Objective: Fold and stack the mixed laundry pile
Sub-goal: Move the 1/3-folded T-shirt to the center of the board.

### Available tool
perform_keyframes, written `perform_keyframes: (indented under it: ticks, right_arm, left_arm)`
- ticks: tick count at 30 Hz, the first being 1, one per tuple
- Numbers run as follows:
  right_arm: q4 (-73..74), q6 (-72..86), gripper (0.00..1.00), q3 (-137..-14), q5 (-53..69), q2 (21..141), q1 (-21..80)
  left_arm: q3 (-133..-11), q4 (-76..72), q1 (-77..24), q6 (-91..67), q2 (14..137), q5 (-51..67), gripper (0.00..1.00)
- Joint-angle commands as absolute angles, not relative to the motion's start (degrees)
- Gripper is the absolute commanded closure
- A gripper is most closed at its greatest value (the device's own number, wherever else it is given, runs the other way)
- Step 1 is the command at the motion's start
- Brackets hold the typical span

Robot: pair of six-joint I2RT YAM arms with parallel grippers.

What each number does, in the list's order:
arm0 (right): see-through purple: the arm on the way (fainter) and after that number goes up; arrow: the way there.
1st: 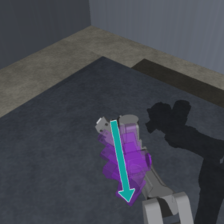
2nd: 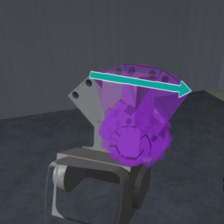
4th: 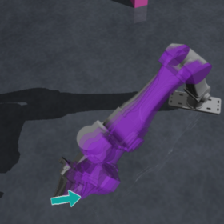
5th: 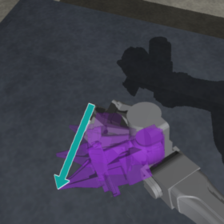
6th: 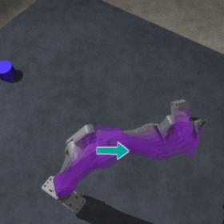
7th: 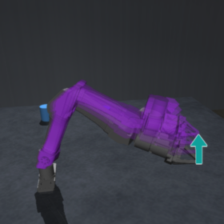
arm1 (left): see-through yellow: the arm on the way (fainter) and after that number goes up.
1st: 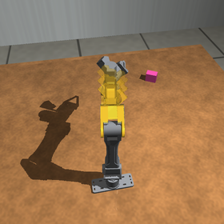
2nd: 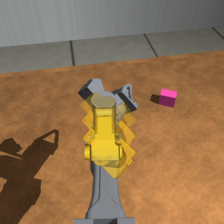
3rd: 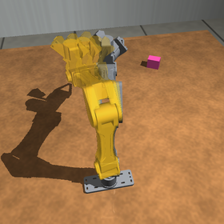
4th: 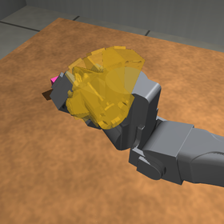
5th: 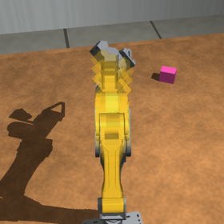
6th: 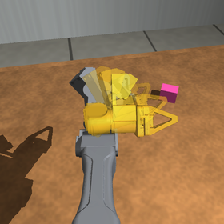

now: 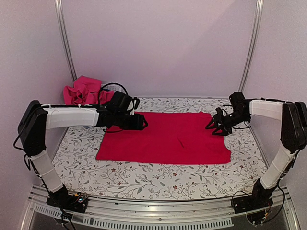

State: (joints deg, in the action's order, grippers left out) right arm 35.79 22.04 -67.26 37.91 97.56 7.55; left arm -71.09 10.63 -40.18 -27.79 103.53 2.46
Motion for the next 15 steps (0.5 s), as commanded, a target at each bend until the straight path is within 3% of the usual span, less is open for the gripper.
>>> perform_keyframes:
  ticks: [1,15]
  right_arm:
    - [33.9,20.0,0.44,-62.3,41.5,96.9,8.8]
    - [34.5,17.0,0.50,-53.6,38.3,106.6,10.2]
  left_arm:
    - [-60.3,16.2,-38.4,-38.2,96.5,4.9,0.45]
    - [-39.9,17.8,-36.5,-53.4,92.5,5.7,0.52]
